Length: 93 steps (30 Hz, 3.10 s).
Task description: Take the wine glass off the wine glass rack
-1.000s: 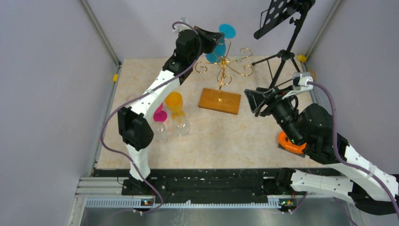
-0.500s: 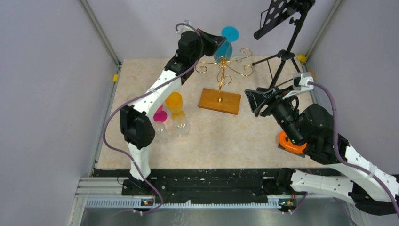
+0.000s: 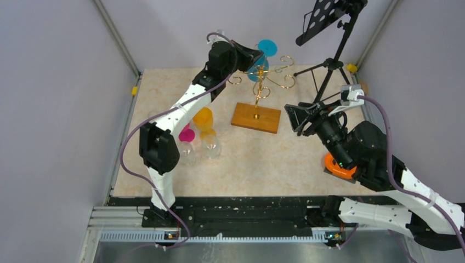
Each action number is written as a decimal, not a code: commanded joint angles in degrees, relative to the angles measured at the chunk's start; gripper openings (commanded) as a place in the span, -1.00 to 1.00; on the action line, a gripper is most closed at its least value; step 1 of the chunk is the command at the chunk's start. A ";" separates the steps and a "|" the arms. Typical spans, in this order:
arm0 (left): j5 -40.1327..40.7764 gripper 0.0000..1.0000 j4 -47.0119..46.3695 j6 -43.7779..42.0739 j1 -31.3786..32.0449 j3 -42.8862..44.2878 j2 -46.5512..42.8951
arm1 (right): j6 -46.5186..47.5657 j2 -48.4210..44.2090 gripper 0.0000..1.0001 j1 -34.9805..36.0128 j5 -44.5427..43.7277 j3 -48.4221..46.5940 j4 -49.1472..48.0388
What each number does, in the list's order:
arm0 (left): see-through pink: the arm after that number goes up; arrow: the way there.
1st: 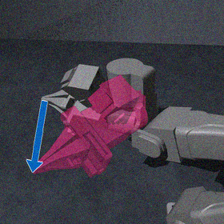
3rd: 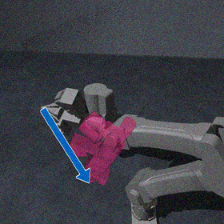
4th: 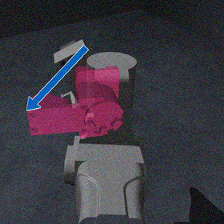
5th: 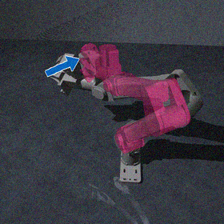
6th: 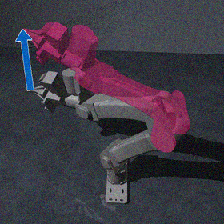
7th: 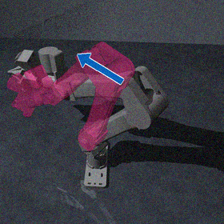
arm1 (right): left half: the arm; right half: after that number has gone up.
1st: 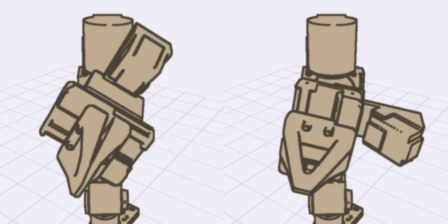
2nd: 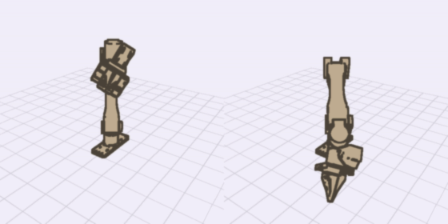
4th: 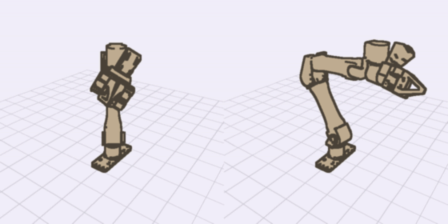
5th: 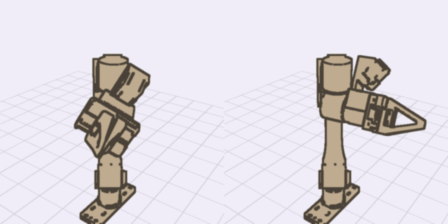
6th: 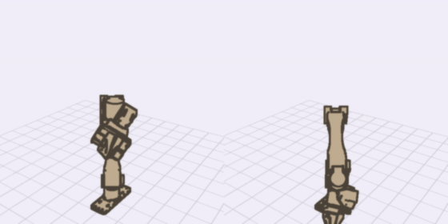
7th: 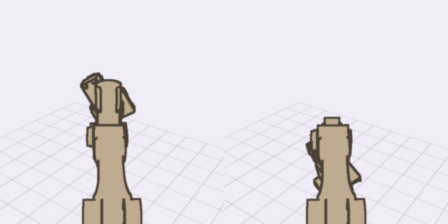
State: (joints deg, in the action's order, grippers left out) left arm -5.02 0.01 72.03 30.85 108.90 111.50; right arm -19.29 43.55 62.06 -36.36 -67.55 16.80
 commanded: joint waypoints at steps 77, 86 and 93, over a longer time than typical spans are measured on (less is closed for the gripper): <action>-23.88 -1.00 8.64 -13.03 -23.91 -24.23 -45.78 | 13.01 12.82 0.38 -0.27 35.09 0.41 -21.08; -30.37 -1.00 19.55 -18.20 -23.89 -28.11 -58.88 | 20.81 16.99 0.28 -0.28 48.57 6.59 -40.59; -36.18 -1.00 22.44 -14.30 -23.91 -31.00 -64.52 | 26.76 17.99 0.26 -0.33 47.73 13.01 -52.42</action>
State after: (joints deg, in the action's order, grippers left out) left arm -35.83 21.69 55.99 7.16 80.29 48.86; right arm 2.15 61.43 62.06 9.82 -56.88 -22.74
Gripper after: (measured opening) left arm 0.005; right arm 0.635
